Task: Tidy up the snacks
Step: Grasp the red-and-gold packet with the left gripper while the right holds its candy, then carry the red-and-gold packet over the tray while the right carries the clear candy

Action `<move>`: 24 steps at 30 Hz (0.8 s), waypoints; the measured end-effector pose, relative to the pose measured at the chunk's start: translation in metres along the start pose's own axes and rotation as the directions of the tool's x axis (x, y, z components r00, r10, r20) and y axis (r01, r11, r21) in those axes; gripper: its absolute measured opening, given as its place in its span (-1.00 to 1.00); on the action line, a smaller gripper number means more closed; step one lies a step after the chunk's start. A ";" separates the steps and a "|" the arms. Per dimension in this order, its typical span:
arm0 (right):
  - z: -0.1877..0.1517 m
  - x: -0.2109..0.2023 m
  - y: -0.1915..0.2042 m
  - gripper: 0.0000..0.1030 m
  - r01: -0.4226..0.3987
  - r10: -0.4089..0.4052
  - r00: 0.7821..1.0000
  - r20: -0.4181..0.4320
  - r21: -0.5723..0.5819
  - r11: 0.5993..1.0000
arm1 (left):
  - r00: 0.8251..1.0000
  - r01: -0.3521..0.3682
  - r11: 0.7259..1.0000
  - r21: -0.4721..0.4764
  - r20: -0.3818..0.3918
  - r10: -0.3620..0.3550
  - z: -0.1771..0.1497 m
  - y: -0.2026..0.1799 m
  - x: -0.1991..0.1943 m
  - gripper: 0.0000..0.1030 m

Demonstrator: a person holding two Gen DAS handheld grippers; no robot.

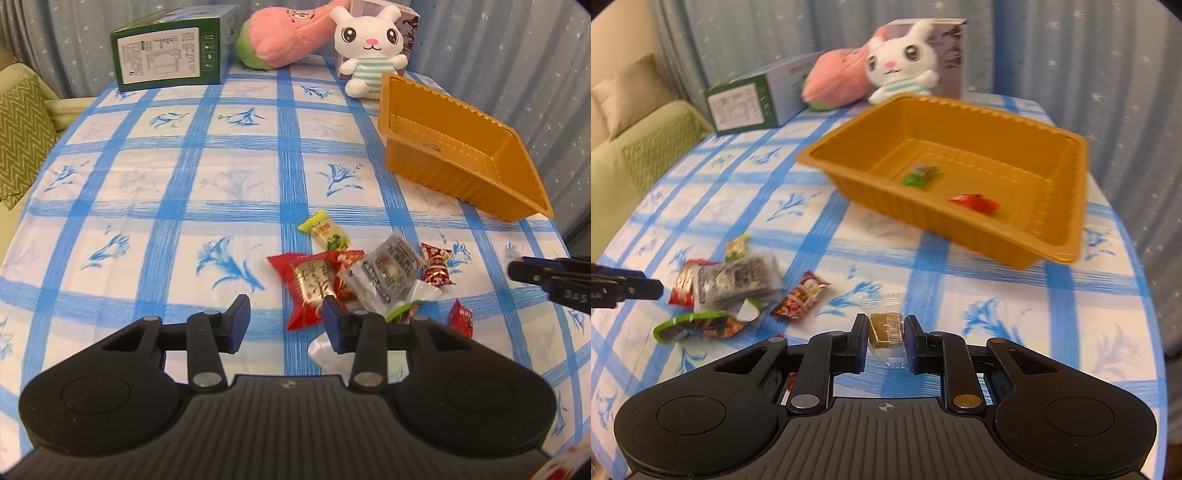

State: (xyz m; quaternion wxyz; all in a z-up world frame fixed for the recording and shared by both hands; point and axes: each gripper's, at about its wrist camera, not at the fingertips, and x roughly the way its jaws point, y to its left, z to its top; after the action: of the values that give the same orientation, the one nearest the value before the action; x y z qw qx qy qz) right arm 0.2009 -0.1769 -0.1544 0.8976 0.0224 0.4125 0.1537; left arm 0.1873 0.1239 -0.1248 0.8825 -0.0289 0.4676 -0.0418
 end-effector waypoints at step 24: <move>-0.004 -0.020 -0.040 -0.59 0.062 -0.063 0.998 0.006 0.125 0.990 | 0.999 0.019 0.999 0.045 -0.045 -0.017 0.014 -0.008 0.040 -0.57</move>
State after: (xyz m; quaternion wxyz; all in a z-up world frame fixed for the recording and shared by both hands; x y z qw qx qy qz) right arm 0.1959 -0.2208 -0.1486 0.9009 0.0662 0.4173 0.0994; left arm 0.2212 0.1122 -0.1491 0.8719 -0.0121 0.4857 -0.0609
